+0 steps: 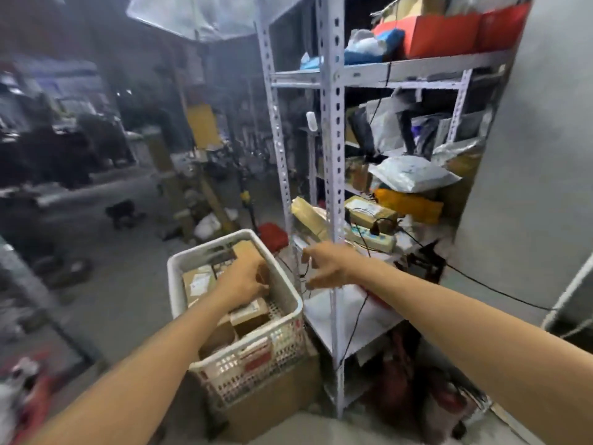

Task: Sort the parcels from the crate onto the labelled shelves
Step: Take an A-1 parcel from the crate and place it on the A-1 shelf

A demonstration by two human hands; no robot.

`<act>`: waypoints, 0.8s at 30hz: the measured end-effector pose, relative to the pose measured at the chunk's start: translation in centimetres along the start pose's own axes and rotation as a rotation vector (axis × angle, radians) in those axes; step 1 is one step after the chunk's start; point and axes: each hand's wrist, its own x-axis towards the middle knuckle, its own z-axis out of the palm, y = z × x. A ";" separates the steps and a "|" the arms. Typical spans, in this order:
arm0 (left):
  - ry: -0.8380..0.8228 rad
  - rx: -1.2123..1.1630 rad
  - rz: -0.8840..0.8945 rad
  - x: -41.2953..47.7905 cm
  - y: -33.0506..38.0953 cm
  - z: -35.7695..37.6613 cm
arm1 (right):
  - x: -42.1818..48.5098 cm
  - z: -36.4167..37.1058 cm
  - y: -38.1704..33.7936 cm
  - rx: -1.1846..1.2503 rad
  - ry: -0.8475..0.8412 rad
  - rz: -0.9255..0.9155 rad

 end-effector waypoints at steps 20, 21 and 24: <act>0.012 -0.129 -0.403 3.1 -19.9 -3.8 | 20.3 3.6 -10.0 -0.007 -0.198 -0.202; 0.011 -0.137 -0.415 3.7 -20.6 -3.6 | 21.2 3.9 -10.1 -0.009 -0.211 -0.201; -0.027 -0.139 -0.436 5.2 -22.1 -2.8 | 23.5 5.0 -9.9 -0.037 -0.265 -0.228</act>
